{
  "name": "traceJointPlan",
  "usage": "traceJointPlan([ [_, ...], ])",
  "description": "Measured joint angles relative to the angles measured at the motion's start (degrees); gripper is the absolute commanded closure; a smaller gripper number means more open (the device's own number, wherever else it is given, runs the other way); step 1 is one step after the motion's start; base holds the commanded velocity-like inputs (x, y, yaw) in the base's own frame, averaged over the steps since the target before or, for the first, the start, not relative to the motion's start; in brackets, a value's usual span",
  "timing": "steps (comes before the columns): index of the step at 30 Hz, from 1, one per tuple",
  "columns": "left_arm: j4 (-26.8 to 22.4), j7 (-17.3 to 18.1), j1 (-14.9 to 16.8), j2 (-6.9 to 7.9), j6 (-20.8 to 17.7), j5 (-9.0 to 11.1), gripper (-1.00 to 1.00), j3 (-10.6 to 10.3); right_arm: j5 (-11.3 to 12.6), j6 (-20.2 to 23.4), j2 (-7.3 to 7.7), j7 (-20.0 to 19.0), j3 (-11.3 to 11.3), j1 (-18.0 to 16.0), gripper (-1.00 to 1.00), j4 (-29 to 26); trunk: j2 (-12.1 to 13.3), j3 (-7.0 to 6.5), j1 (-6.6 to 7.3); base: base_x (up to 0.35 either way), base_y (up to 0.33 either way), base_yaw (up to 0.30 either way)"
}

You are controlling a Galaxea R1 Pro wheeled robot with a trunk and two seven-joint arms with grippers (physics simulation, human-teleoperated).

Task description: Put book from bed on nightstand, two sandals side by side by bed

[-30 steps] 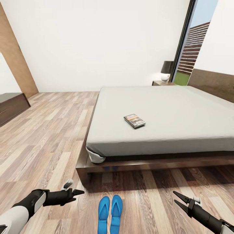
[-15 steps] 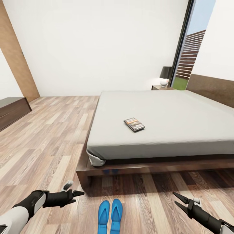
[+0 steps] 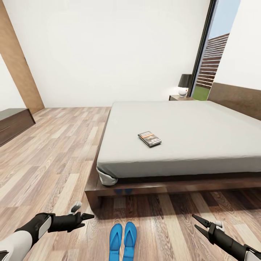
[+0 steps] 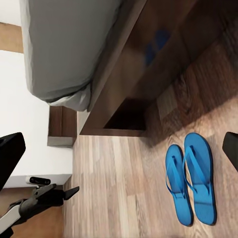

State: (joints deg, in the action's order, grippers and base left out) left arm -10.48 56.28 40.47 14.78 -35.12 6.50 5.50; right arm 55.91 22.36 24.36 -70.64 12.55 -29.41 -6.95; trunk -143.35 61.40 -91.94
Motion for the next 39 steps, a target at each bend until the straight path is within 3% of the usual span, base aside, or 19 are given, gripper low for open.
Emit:
traceJointPlan([
  [10,0.0,0.0,0.0,-0.01,0.0,0.0,-1.0,0.0,0.0,0.0,-0.04,0.0,0.0,0.0,-1.0,0.0,0.1,-2.21,0.26,0.0,0.0,0.0],
  [21,0.0,0.0,0.0,-0.01,0.0,0.0,-1.0,0.1,0.1,0.2,-0.05,0.0,0.0,0.0,-1.0,0.0,4.5,-4.19,2.67,0.0,0.0,0.0],
  [39,0.5,-0.2,0.0,-0.01,-0.1,0.0,-1.0,0.0,-0.1,0.3,-0.12,0.1,0.0,0.0,-1.0,0.3,4.5,-4.19,2.67,0.0,0.0,0.0],
])
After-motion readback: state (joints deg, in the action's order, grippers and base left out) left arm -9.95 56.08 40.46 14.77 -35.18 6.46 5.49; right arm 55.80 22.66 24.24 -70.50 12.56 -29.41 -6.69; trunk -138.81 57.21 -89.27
